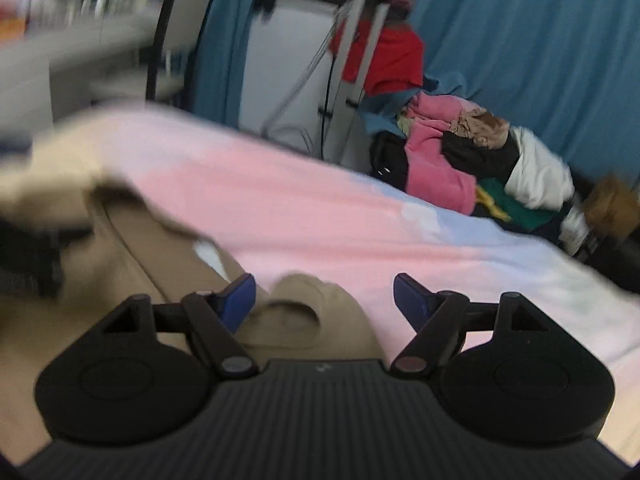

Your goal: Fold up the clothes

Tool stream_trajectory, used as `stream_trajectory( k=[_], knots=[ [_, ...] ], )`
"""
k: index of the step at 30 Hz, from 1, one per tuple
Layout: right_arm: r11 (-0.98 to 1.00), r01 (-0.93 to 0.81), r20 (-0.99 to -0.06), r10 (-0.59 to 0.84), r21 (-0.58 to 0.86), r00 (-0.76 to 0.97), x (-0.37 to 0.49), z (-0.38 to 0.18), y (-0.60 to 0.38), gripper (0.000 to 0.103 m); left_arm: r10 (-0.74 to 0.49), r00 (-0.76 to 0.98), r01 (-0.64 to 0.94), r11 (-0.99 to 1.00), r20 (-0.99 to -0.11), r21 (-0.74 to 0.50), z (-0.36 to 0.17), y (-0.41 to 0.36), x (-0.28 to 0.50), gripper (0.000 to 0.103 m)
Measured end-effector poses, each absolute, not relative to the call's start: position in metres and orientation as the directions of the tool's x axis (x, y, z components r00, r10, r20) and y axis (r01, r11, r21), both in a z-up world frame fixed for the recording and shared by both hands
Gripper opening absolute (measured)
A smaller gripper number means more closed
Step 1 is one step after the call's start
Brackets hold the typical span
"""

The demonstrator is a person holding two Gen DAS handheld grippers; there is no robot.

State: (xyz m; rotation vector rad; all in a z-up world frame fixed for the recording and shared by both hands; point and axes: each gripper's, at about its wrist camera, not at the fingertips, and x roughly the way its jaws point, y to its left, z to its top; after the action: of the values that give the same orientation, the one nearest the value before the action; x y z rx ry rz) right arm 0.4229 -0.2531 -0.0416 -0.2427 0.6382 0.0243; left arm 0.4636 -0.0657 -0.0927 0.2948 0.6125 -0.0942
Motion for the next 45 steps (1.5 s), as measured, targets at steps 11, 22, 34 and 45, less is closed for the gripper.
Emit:
stream_trajectory(
  k=[11, 22, 34, 45],
  knots=[
    [0.985, 0.084, -0.463, -0.006, 0.150, 0.886, 0.269, -0.016, -0.274, 0.077, -0.052, 0.829, 0.073, 0.997, -0.556, 0.016, -0.015, -0.032, 0.288, 0.100],
    [0.949, 0.196, -0.457, -0.064, 0.248, 0.887, 0.159, -0.026, -0.285, 0.077, -0.073, 0.810, 0.112, 0.993, -0.582, 0.032, 0.122, -0.065, 0.056, 0.103],
    [0.939, 0.217, -0.471, -0.070, 0.266, 0.879, 0.154, -0.037, -0.285, 0.077, -0.051, 0.774, 0.077, 0.997, -0.631, 0.013, 0.156, -0.074, -0.021, 0.103],
    [0.938, 0.195, -0.471, -0.038, 0.287, 0.881, 0.151, -0.040, -0.287, 0.077, -0.162, 0.712, 0.128, 0.987, -0.683, -0.100, 0.102, -0.060, 0.026, 0.103]
  ],
)
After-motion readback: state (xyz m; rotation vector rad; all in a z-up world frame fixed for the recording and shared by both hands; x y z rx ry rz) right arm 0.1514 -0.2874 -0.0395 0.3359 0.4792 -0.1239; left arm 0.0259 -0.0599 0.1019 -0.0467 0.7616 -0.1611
